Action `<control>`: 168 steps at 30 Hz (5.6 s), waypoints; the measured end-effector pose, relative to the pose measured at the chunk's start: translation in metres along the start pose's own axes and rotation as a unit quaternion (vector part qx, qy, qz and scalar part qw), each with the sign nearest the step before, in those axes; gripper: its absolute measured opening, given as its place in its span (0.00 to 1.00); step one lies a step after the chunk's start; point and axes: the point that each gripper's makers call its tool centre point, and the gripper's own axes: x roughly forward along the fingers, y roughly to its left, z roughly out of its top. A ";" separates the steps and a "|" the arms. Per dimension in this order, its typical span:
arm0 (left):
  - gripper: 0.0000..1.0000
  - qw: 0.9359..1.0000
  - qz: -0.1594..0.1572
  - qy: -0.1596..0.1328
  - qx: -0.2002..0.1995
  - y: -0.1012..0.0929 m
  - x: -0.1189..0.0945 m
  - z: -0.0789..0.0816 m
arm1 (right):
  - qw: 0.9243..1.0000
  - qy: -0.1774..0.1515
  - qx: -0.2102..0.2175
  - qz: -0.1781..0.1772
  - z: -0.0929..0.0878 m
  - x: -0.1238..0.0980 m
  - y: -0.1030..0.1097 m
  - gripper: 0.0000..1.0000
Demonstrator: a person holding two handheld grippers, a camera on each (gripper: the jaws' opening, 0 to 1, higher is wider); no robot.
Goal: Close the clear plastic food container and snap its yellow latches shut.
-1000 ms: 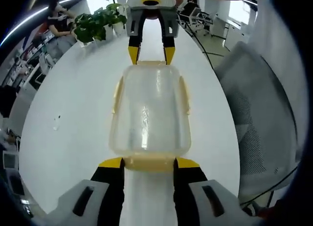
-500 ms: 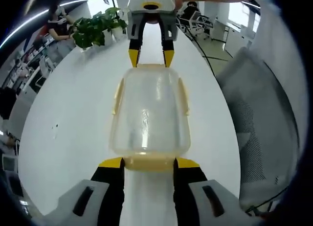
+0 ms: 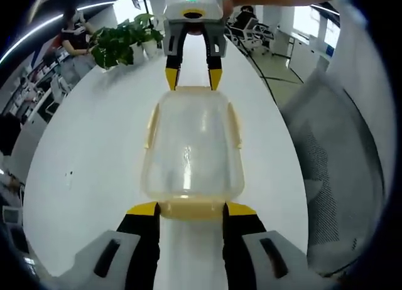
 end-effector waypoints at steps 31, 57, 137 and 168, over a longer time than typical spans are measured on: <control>0.38 1.000 -0.015 -0.013 -0.001 0.004 0.029 0.031 | 1.000 0.018 0.015 0.011 -0.042 -0.010 -0.004 0.38; 0.38 1.000 -0.030 0.003 -0.006 0.009 0.050 0.022 | 0.999 0.019 0.033 0.024 -0.054 0.004 -0.005 0.38; 0.45 0.878 0.076 -0.048 -0.469 -0.004 0.052 0.027 | 0.884 -0.039 0.459 -0.079 -0.049 -0.007 -0.031 0.39; 0.35 0.851 0.048 -0.053 -0.520 0.000 0.060 0.031 | 0.815 -0.062 0.575 -0.019 -0.030 0.011 -0.020 0.26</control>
